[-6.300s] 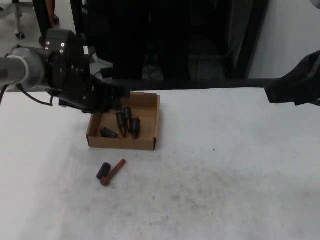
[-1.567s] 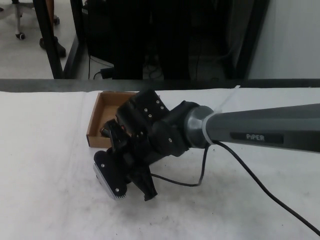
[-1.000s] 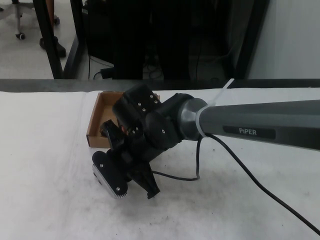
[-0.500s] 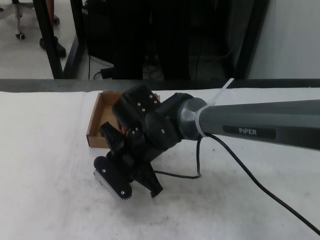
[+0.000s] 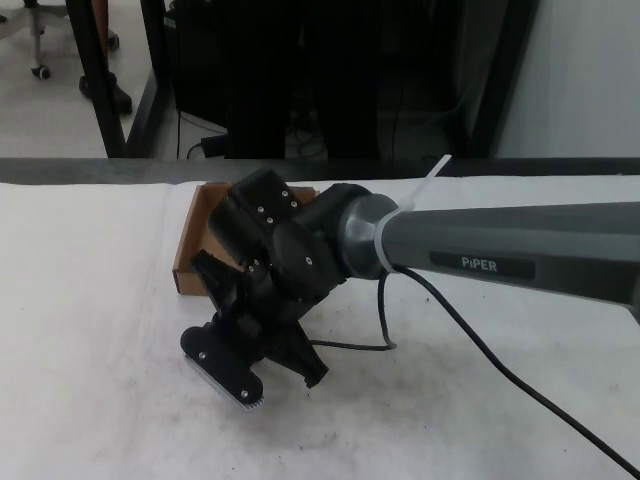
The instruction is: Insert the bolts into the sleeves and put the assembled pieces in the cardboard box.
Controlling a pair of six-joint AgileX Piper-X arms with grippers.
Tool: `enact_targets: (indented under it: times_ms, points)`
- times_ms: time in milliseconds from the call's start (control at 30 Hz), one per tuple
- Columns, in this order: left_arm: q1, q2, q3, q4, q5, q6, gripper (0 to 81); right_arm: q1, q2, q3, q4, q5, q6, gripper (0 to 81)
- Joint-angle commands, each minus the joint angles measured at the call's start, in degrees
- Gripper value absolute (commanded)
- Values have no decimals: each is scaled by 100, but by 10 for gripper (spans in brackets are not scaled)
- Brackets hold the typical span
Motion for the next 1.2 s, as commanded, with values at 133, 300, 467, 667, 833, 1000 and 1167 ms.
enact_targets:
  times_ms: [133,300,467,667,833,1000,1167]
  points:
    - [11,-30,10,-13,-39,35,8,-24,246,75,271,401,-93,101]
    - [11,-30,10,-13,-27,35,8,-24,246,75,273,418,-93,101]
    - [11,-30,10,-13,-27,35,8,3,246,75,273,605,-121,53]
    - [11,-30,10,-13,-27,35,8,50,231,75,232,879,327,0]
    - [11,-30,10,-13,-27,35,8,97,231,75,227,960,1638,0]
    - [11,-30,10,-13,-28,22,8,133,-112,75,445,955,2915,0]
    - [11,-30,10,-13,-28,10,8,145,-846,75,911,334,4463,0]
